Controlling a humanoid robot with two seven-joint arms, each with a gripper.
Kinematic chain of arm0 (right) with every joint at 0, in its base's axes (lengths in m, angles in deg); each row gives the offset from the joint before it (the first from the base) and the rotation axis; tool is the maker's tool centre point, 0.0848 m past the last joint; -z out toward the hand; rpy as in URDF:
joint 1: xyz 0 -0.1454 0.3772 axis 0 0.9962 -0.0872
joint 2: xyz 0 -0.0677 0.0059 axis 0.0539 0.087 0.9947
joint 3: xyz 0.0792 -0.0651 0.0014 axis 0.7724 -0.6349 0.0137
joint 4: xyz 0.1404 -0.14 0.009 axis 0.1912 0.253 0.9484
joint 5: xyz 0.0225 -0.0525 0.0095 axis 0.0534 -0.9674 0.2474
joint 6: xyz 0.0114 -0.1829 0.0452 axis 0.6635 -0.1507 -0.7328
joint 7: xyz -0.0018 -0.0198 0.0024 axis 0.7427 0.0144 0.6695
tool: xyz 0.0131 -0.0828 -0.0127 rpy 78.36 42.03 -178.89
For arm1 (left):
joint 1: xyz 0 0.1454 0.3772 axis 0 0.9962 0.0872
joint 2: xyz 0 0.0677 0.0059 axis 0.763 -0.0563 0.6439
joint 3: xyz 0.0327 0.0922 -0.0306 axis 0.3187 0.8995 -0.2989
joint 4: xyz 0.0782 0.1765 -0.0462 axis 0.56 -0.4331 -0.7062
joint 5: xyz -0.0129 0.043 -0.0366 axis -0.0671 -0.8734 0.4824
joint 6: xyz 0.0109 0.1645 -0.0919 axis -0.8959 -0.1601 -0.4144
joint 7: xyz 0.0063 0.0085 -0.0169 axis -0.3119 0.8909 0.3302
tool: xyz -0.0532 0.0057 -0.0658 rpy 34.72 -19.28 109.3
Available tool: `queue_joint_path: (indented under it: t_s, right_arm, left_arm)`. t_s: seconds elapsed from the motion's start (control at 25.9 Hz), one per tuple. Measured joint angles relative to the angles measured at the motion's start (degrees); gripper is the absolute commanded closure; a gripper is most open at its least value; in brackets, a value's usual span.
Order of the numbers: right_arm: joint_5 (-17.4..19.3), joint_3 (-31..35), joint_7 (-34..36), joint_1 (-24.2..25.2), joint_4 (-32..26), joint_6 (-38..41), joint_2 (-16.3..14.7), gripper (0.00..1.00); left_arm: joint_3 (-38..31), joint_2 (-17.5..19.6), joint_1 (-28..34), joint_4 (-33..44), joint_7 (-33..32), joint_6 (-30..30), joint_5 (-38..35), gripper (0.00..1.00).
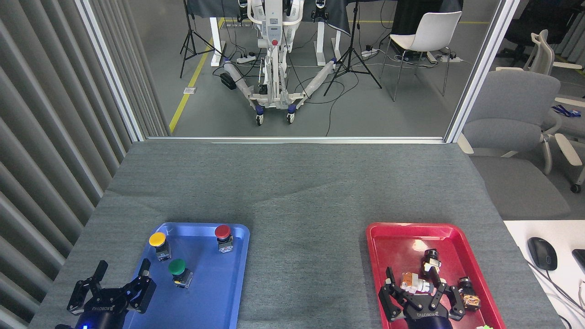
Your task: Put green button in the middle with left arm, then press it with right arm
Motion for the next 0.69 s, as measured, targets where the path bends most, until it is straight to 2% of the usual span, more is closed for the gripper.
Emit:
queue_joint_path:
  t_s: [0.35, 0.69]
  right_arm:
    - [-0.02, -0.09, -0.02, 0.34, 0.00, 0.00, 0.11, 0.00]
    - [-0.04, -0.09, -0.19, 0.52, 0.00, 0.07, 0.01, 0.00]
  left_arm:
    - [0.86, 1.86, 1.16, 0.16, 0.08, -4.21, -0.63, 0.00]
    - [7.51, 3.26, -0.05, -5.50, -0.09, -7.62, -2.46, 0.00]
